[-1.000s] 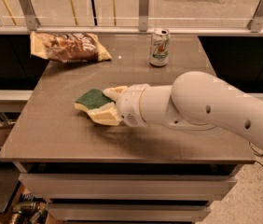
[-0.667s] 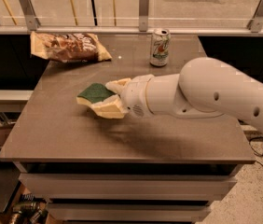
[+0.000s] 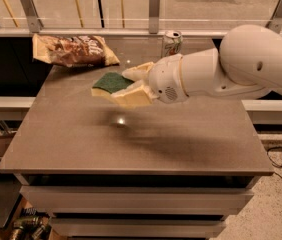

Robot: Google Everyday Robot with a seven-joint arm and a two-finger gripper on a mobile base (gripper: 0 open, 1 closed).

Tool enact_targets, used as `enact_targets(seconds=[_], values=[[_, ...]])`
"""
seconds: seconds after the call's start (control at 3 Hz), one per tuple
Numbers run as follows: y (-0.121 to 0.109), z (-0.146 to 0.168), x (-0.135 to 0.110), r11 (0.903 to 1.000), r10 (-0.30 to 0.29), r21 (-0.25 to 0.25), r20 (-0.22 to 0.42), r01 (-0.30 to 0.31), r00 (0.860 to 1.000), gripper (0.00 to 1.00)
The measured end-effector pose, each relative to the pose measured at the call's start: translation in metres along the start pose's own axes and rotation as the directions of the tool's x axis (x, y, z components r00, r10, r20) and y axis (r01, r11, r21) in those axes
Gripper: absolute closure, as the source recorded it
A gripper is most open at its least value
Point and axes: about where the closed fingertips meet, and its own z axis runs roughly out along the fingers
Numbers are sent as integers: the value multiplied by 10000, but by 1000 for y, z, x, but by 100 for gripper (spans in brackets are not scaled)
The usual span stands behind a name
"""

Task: Pick sponge

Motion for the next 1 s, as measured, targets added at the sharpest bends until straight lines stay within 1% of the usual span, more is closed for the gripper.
enact_targets(seconds=[0.33,0.67,1.0], values=[[-3,-21,-22,9995,-310,0,-98,310,9995,100],[2,-40,-44,9973,-682,254,-96,684,9976,100],[2,-40,-44,9973,-683,253,-96,686,9976,100]])
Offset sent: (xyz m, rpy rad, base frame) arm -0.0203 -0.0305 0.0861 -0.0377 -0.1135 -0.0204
